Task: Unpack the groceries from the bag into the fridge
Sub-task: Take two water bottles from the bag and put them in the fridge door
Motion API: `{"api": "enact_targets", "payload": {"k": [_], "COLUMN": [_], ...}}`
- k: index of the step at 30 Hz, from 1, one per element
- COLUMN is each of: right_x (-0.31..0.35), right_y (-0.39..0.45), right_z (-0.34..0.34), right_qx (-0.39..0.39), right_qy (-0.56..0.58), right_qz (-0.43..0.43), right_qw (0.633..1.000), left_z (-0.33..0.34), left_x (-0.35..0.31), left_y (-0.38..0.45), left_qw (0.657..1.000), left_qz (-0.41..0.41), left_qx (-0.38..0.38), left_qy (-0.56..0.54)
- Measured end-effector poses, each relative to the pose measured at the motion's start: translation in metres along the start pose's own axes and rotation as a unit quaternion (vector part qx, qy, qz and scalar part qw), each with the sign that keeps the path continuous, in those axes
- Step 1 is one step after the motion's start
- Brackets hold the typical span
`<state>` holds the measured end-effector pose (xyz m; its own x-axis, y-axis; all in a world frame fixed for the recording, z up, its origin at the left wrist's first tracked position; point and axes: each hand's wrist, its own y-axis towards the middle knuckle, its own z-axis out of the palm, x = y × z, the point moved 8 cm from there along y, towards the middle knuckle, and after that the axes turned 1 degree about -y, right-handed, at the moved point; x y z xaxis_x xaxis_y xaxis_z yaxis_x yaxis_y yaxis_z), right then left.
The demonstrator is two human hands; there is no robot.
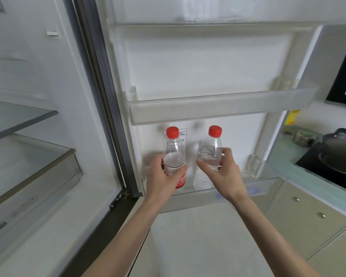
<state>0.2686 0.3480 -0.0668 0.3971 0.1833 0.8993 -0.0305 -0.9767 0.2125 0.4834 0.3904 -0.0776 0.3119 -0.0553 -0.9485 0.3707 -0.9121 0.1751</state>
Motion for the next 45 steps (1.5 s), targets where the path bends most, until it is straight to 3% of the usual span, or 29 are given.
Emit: {"api": "enact_targets", "payload": {"k": [10,18,27,32,36,41,45], "right_x": [-0.003,-0.005,0.004,0.012,0.017,0.02,0.011], "right_y": [0.001,0.001,-0.01,-0.028,-0.05,-0.078,-0.103], "right_z": [0.01,0.013,0.006,-0.022,-0.056,-0.109,-0.165], "right_qx": [0.036,0.085,0.05,-0.01,-0.069,-0.119,-0.147], "right_qy": [-0.031,-0.027,-0.044,-0.079,-0.196,-0.312,-0.39], "right_qz": [-0.032,-0.053,-0.071,-0.105,-0.164,-0.219,-0.215], "right_qw": [0.998,0.995,0.995,0.991,0.964,0.917,0.883], "left_z": [-0.005,-0.007,-0.011,-0.024,-0.017,0.016,0.063], "left_x": [-0.002,-0.008,-0.016,-0.032,-0.051,-0.07,-0.091], "left_y": [-0.007,-0.01,-0.02,-0.04,-0.065,-0.091,-0.115], "left_qw": [0.996,0.99,0.984,0.957,0.911,0.889,0.886], "left_qz": [0.022,0.033,0.047,0.123,0.219,0.284,0.321], "left_qx": [-0.04,-0.021,-0.02,-0.067,-0.098,-0.089,-0.068], "left_qy": [0.082,0.138,0.169,0.253,0.335,0.349,0.328]}}
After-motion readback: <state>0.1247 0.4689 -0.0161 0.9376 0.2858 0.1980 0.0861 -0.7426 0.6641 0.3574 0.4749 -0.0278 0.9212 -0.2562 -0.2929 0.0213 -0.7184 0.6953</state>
